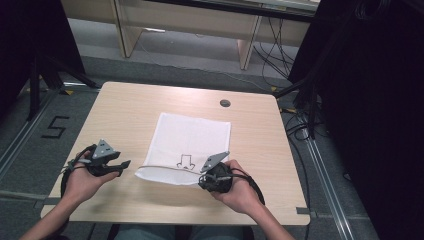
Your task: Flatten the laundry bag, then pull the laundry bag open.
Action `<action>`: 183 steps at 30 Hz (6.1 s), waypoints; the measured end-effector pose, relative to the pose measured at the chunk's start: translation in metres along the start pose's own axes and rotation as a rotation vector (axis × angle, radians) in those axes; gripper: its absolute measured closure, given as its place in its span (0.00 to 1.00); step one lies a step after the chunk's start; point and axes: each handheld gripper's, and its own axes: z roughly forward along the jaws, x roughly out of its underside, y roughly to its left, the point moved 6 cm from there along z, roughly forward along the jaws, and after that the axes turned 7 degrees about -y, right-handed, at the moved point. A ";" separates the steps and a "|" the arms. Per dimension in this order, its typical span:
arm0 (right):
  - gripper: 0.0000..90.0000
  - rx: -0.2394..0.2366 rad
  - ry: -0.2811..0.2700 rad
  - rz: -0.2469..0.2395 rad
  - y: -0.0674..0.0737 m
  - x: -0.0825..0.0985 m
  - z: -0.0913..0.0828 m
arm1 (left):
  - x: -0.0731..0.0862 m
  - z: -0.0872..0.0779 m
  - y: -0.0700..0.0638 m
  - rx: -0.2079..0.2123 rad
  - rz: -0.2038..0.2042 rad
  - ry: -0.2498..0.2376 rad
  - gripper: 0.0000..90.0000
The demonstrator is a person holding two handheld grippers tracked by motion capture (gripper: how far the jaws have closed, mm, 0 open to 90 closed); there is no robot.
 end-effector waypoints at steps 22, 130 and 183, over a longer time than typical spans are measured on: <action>0.97 0.001 0.036 0.025 -0.006 0.025 0.004 | 0.000 -0.001 -0.003 0.019 0.035 0.018 0.54; 1.00 0.127 0.139 0.392 -0.059 0.085 0.002 | 0.012 0.025 -0.085 0.330 0.090 0.228 0.92; 1.00 0.150 0.108 0.471 -0.051 0.072 -0.001 | -0.043 0.045 -0.138 0.398 0.091 -0.014 0.57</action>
